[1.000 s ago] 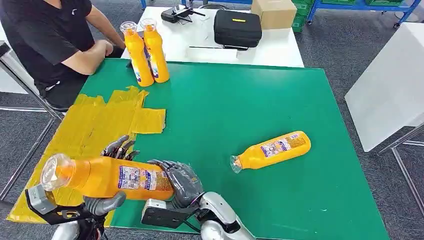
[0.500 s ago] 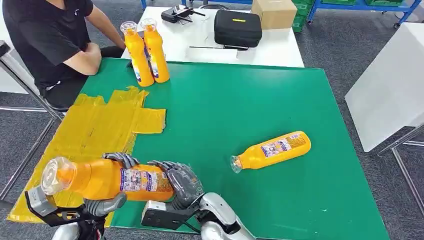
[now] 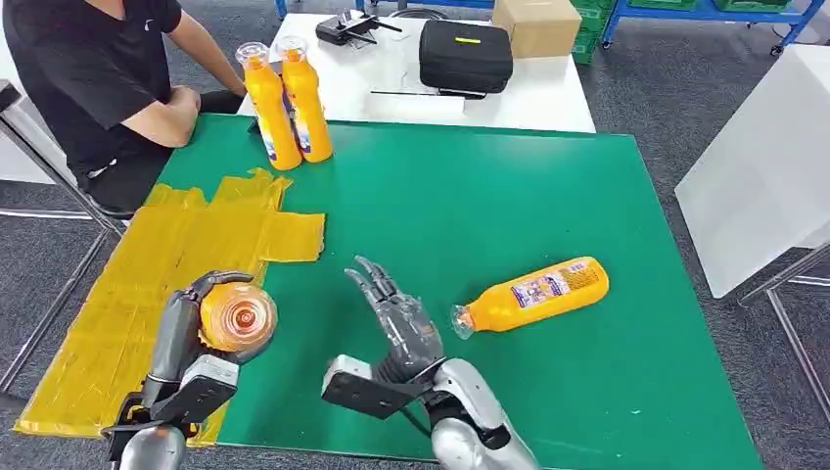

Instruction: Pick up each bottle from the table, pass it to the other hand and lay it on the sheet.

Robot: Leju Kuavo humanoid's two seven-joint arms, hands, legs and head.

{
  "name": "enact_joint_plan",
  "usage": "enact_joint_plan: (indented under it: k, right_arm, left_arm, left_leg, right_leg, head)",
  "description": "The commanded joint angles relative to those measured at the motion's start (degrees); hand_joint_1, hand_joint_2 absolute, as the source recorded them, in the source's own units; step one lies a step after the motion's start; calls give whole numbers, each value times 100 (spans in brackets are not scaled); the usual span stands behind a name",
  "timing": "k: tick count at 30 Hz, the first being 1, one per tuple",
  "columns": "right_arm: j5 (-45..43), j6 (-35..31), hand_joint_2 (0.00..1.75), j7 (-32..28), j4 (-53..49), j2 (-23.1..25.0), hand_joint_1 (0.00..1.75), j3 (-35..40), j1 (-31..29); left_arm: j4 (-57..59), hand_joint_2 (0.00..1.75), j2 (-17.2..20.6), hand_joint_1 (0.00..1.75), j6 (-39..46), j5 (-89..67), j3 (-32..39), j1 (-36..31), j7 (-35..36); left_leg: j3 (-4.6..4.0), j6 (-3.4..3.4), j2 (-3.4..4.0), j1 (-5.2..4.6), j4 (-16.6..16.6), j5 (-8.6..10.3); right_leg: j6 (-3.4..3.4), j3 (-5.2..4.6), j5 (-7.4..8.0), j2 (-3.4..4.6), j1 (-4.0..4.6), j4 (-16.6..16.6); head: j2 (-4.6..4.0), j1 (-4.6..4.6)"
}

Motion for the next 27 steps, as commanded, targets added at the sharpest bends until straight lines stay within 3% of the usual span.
enact_joint_plan:
  k: [1,6,9,13,14,16,19,22,23,27]
  right_arm:
    - [75,-28,0,-2,-428,-401,0,-210,-2]
    - [-277,52,0,-40,-1181,-1418,0,-698,180]
    - [-434,162,0,-101,-1377,-1882,0,-1184,306]
    - [-588,551,0,-134,-1239,-2395,0,-1641,286]
    - [-645,655,175,-157,-1142,-2500,0,-1725,264]
    - [-628,782,175,-169,-841,-2636,0,-1877,136]
    - [-473,931,175,-108,-431,-2802,0,-1896,-73]
    - [-377,1008,175,-81,-26,-2964,0,-1939,-296]
    - [-366,1029,175,-78,109,-3015,0,-1988,-377]
    - [-211,1145,175,-92,507,-3091,0,-1972,-637]
  left_arm:
    - [183,175,-108,175,295,-438,182,-197,93]
    - [972,175,189,175,2018,-2669,594,17,833]
    - [1940,175,375,175,2369,-3235,625,-180,1040]
    - [3549,175,581,175,2241,-3705,373,-780,1315]
    - [4008,175,640,175,2175,-3837,266,-959,1403]
    - [5070,175,747,175,2130,-4293,86,-1373,1786]
    - [5994,175,770,175,2155,-4171,67,-1758,1781]
    - [6421,175,813,175,1983,-4116,69,-2038,1795]
    - [6505,175,844,0,1983,-4273,-15,-2101,1887]
    - [6544,175,834,0,1804,-4220,-49,-2157,1824]
  left_leg:
    - [13,-4,-7,5,-2,-8]
    - [21,-2,-9,3,-10,0]
    - [32,1,-22,1,-20,4]
    - [20,0,-27,-7,-17,9]
    - [24,0,-41,-7,-23,15]
    - [22,0,-36,-10,-19,12]
    - [25,5,-22,-12,-18,14]
    - [21,6,-6,-10,-11,10]
    - [23,4,0,-10,-10,11]
    - [53,7,-17,-14,-11,18]
  right_leg:
    - [-7,34,-7,-9,6,-10]
    - [-4,36,1,-12,4,-18]
    - [-2,43,1,-24,1,-32]
    - [-4,1,1,-29,-5,-23]
    - [-4,10,4,-42,-5,-30]
    - [-3,4,2,-37,-8,-25]
    - [0,3,8,-23,-11,-24]
    - [9,46,13,-6,-8,-18]
    - [8,47,17,0,-7,-17]
    - [12,80,21,-12,-9,-10]
  head:
    - [0,-2]
    - [0,-4]
    - [0,0]
    - [0,-2]
    - [0,-2]
    - [0,-4]
    - [0,0]
    - [0,-7]
    - [0,-4]
    - [0,-7]
